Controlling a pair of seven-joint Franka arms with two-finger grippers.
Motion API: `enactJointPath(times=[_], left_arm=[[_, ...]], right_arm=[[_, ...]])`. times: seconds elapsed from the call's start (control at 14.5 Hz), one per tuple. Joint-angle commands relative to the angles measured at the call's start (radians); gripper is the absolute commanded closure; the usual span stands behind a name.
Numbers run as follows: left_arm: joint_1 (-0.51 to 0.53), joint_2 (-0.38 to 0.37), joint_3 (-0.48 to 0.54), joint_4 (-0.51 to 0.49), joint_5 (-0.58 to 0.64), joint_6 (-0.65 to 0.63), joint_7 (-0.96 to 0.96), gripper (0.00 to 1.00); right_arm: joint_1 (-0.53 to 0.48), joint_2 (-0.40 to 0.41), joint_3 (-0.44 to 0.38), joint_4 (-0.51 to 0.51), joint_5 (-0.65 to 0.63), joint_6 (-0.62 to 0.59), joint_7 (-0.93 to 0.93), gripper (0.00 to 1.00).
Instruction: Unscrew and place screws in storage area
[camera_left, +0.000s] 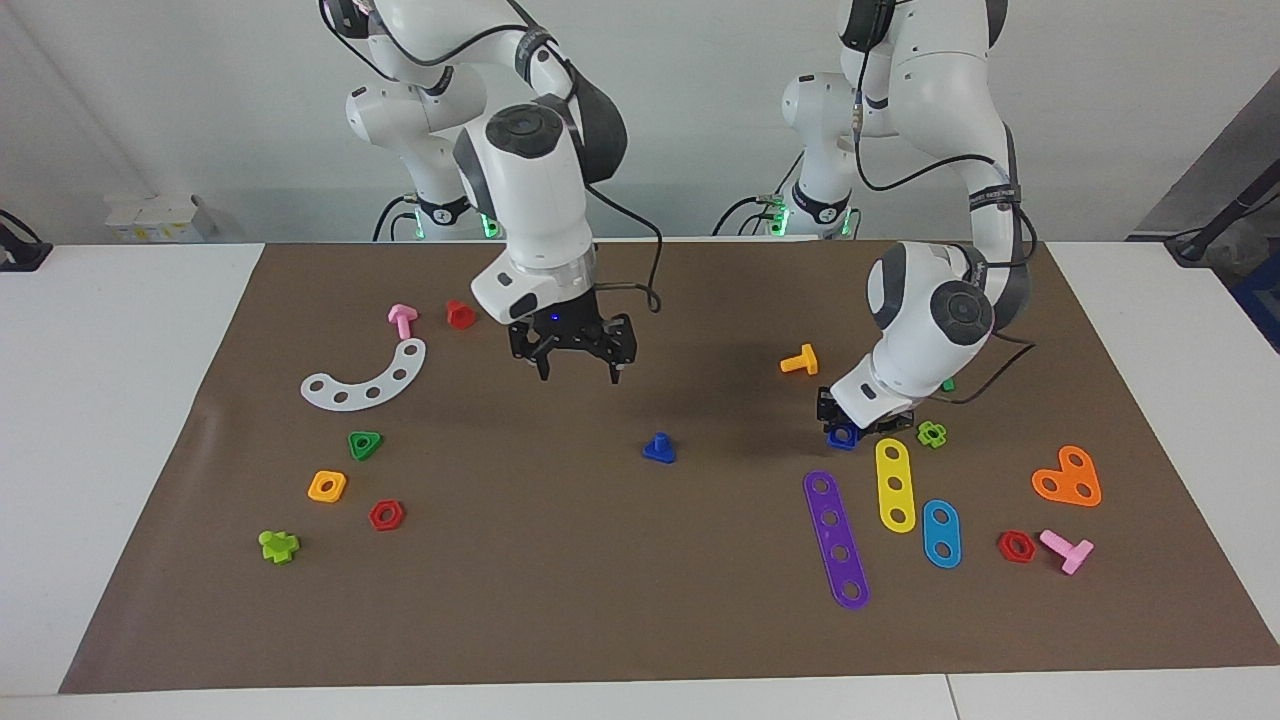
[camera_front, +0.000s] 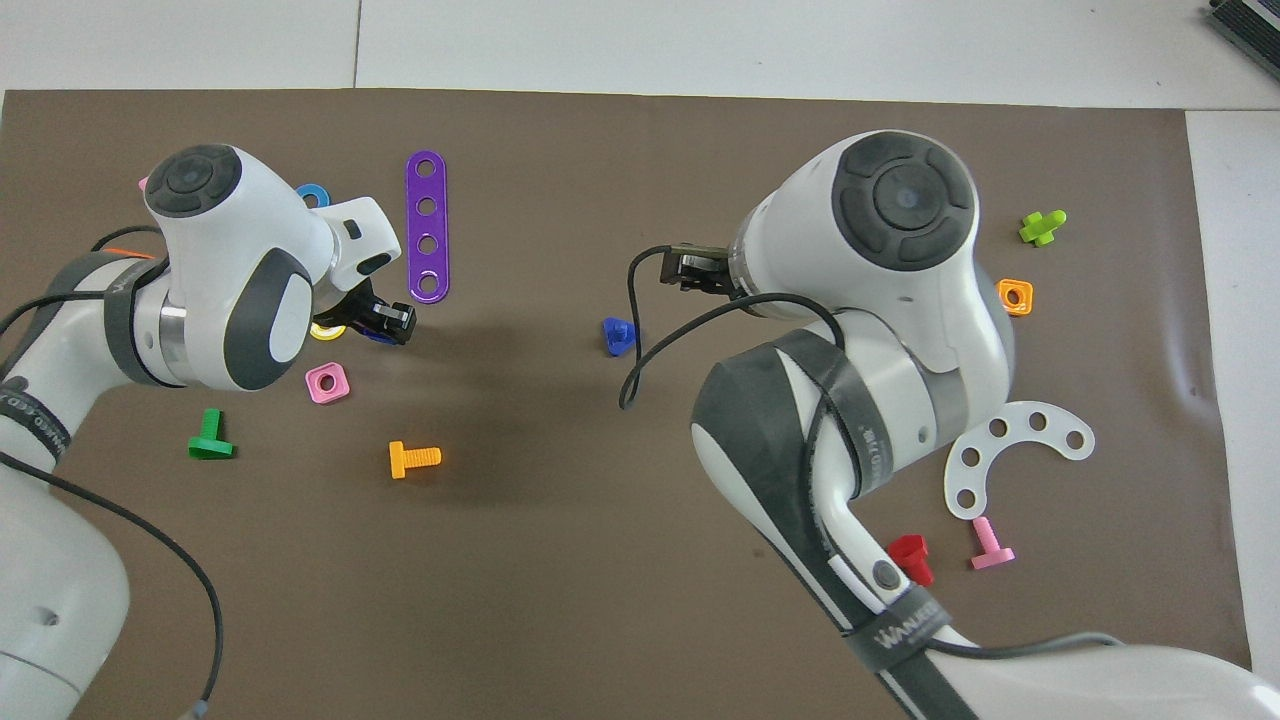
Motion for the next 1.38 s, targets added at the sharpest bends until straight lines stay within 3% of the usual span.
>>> enactJointPath(times=[0.0, 0.14, 0.28, 0.55, 0.96, 1.24, 1.31], left_arm=[[-0.007, -0.068, 0.0, -0.118, -0.021, 0.096, 0.009, 0.71], [-0.008, -0.076, 0.0, -0.159, -0.021, 0.169, -0.007, 0.71], [-0.03, -0.076, 0.0, -0.175, -0.021, 0.218, -0.044, 0.7], [-0.057, -0.076, 0.002, -0.175, -0.019, 0.226, -0.101, 0.69], [-0.067, -0.077, 0.003, -0.184, -0.001, 0.225, -0.1, 0.56], [-0.065, -0.083, 0.003, -0.199, 0.016, 0.226, -0.098, 0.52], [-0.065, -0.087, 0.003, -0.204, 0.016, 0.228, -0.096, 0.44]], right_arm=[[0.019, 0.09, -0.004, 0.041, 0.006, 0.076, 0.008, 0.0], [0.033, 0.149, -0.003, 0.055, 0.001, 0.102, 0.011, 0.0], [0.075, 0.26, -0.004, 0.151, -0.01, 0.122, 0.045, 0.0], [0.105, 0.33, -0.004, 0.158, -0.033, 0.16, 0.051, 0.05], [0.125, 0.329, -0.004, 0.109, -0.03, 0.188, 0.059, 0.35], [0.131, 0.318, -0.004, 0.07, -0.031, 0.173, 0.052, 0.38], [0.131, 0.318, -0.004, 0.072, -0.031, 0.173, 0.052, 0.39]])
